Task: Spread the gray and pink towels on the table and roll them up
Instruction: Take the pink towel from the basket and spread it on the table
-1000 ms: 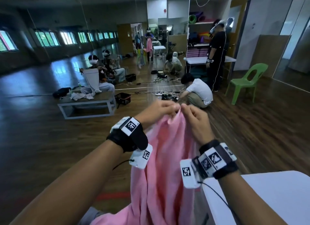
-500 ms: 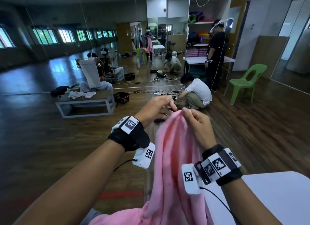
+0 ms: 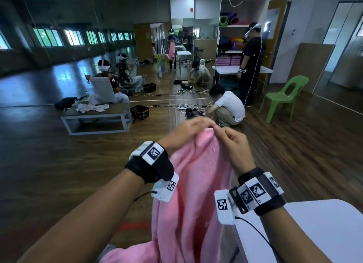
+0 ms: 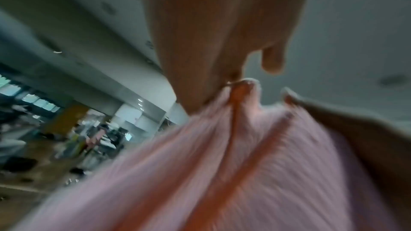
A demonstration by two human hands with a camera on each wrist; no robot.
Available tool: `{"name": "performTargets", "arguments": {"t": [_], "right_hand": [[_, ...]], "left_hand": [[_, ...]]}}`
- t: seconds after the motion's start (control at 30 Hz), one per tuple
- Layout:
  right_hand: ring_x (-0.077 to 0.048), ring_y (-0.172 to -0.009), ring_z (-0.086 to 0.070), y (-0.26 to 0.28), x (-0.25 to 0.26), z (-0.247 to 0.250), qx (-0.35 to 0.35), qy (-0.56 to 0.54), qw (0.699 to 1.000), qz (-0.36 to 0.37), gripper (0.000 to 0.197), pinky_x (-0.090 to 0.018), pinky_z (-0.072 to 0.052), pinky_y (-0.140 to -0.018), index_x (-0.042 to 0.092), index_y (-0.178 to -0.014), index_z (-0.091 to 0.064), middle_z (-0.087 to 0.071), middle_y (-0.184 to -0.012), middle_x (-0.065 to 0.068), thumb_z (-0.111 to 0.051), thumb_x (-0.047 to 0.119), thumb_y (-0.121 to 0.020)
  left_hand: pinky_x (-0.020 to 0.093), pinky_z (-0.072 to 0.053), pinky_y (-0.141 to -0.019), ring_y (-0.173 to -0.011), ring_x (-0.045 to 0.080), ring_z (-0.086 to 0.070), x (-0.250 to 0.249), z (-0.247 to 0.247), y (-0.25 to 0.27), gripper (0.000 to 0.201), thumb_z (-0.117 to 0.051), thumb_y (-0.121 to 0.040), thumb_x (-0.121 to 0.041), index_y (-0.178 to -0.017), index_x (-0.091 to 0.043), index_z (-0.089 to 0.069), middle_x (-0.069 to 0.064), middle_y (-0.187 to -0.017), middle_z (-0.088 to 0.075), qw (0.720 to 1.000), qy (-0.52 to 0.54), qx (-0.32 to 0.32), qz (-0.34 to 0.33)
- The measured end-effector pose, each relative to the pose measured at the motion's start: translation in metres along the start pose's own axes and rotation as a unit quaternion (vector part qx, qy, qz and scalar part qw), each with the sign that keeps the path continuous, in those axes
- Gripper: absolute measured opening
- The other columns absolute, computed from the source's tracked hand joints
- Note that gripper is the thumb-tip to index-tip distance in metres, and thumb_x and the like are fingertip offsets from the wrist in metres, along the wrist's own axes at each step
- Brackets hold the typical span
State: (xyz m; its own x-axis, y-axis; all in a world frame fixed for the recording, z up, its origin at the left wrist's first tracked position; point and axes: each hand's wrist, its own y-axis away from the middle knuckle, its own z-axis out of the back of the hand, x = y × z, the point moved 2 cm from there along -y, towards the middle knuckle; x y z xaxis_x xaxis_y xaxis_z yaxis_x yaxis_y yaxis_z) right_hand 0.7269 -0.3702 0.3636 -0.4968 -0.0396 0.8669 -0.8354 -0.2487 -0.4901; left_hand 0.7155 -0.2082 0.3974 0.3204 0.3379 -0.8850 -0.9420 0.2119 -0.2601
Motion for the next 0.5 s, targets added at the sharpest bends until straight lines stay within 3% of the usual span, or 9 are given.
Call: {"name": "performTargets", "arguments": {"t": [0.03, 0.1, 0.2, 0.27, 0.3, 0.33, 0.4, 0.43, 0.5], "right_hand": [[-0.005, -0.059, -0.043, -0.006, 0.008, -0.001, 0.006, -0.012, 1.000, 0.008, 0.033, -0.017, -0.035, -0.057, 0.004, -0.066, -0.061, -0.052, -0.060, 0.004, -0.056, 0.021, -0.094], [-0.001, -0.056, -0.041, -0.011, 0.016, -0.006, 0.029, -0.010, 0.999, 0.012, 0.032, -0.014, -0.033, -0.054, 0.008, -0.063, -0.059, -0.050, -0.057, 0.011, -0.057, 0.019, -0.094], [-0.008, -0.055, -0.032, 0.001, -0.006, -0.010, 0.066, 0.012, 0.997, -0.033, 0.037, -0.023, -0.024, -0.051, 0.011, -0.059, -0.049, -0.038, -0.058, 0.001, -0.060, 0.024, -0.092], [-0.014, -0.056, -0.030, 0.013, -0.019, -0.007, 0.072, 0.020, 0.996, -0.054, 0.042, -0.028, -0.022, -0.053, 0.007, -0.059, -0.047, -0.036, -0.061, -0.003, -0.060, 0.031, -0.092], [-0.013, -0.056, -0.029, 0.015, -0.019, -0.005, 0.065, 0.030, 0.996, -0.049, 0.044, -0.027, -0.022, -0.053, 0.008, -0.059, -0.045, -0.035, -0.060, -0.002, -0.060, 0.032, -0.092], [-0.011, -0.056, -0.029, 0.013, -0.014, -0.004, 0.053, 0.037, 0.997, -0.037, 0.043, -0.025, -0.023, -0.053, 0.010, -0.058, -0.044, -0.034, -0.059, 0.000, -0.059, 0.032, -0.092], [-0.005, -0.054, -0.032, 0.000, 0.005, -0.005, 0.031, 0.028, 0.999, -0.002, 0.040, -0.018, -0.027, -0.052, 0.015, -0.057, -0.047, -0.037, -0.054, 0.009, -0.058, 0.027, -0.093], [-0.003, -0.053, -0.034, -0.007, 0.013, -0.007, 0.028, 0.026, 0.999, 0.010, 0.039, -0.014, -0.029, -0.051, 0.016, -0.057, -0.048, -0.040, -0.052, 0.013, -0.058, 0.024, -0.093], [-0.003, -0.052, -0.034, -0.015, 0.015, -0.011, 0.048, 0.055, 0.997, 0.012, 0.040, -0.014, -0.028, -0.050, 0.012, -0.056, -0.050, -0.041, -0.052, 0.013, -0.060, 0.025, -0.092]], "left_hand": [[0.030, -0.044, -0.093, -0.102, 0.018, -0.060, 0.002, -0.007, 0.002, 0.024, -0.052, -0.094, -0.021, -0.109, -0.006, -0.062, 0.012, -0.109, -0.064, 0.999, 0.008, 0.045, 0.017], [0.029, -0.045, -0.074, -0.080, 0.016, -0.058, 0.002, -0.004, 0.004, 0.017, -0.056, -0.090, -0.021, -0.094, -0.007, -0.065, 0.012, -0.089, -0.064, 0.998, 0.043, 0.027, 0.020], [0.019, -0.038, -0.059, -0.060, 0.004, -0.048, -0.003, 0.030, 0.006, 0.022, -0.053, -0.095, -0.017, -0.074, -0.011, -0.061, -0.006, -0.066, -0.057, 0.994, 0.035, -0.104, 0.010], [0.021, -0.036, -0.056, -0.054, 0.001, -0.046, 0.000, 0.049, 0.009, 0.026, -0.051, -0.096, -0.017, -0.071, -0.016, -0.060, -0.014, -0.060, -0.055, 0.980, 0.050, -0.191, 0.006], [0.022, -0.037, -0.055, -0.056, 0.002, -0.048, 0.000, 0.051, 0.011, 0.023, -0.050, -0.097, -0.019, -0.077, -0.016, -0.061, -0.013, -0.064, -0.057, 0.980, 0.061, -0.187, 0.006], [0.023, -0.041, -0.058, -0.063, 0.004, -0.053, 0.002, 0.046, 0.014, 0.020, -0.048, -0.098, -0.021, -0.086, -0.014, -0.063, -0.009, -0.075, -0.062, 0.989, 0.054, -0.141, 0.012], [0.024, -0.049, -0.072, -0.081, 0.010, -0.061, 0.012, 0.024, 0.018, 0.026, -0.048, -0.097, -0.026, -0.102, -0.008, -0.066, 0.001, -0.095, -0.067, 0.999, -0.002, -0.003, 0.042], [0.023, -0.048, -0.072, -0.079, 0.011, -0.060, 0.017, 0.016, 0.021, 0.027, -0.053, -0.095, -0.026, -0.099, -0.005, -0.068, 0.003, -0.092, -0.067, 0.998, -0.019, 0.035, 0.054], [0.019, -0.041, -0.060, -0.065, 0.010, -0.052, 0.018, 0.018, 0.024, 0.022, -0.058, -0.093, -0.020, -0.082, -0.005, -0.070, 0.000, -0.074, -0.063, 0.999, 0.005, 0.016, 0.039]]}}
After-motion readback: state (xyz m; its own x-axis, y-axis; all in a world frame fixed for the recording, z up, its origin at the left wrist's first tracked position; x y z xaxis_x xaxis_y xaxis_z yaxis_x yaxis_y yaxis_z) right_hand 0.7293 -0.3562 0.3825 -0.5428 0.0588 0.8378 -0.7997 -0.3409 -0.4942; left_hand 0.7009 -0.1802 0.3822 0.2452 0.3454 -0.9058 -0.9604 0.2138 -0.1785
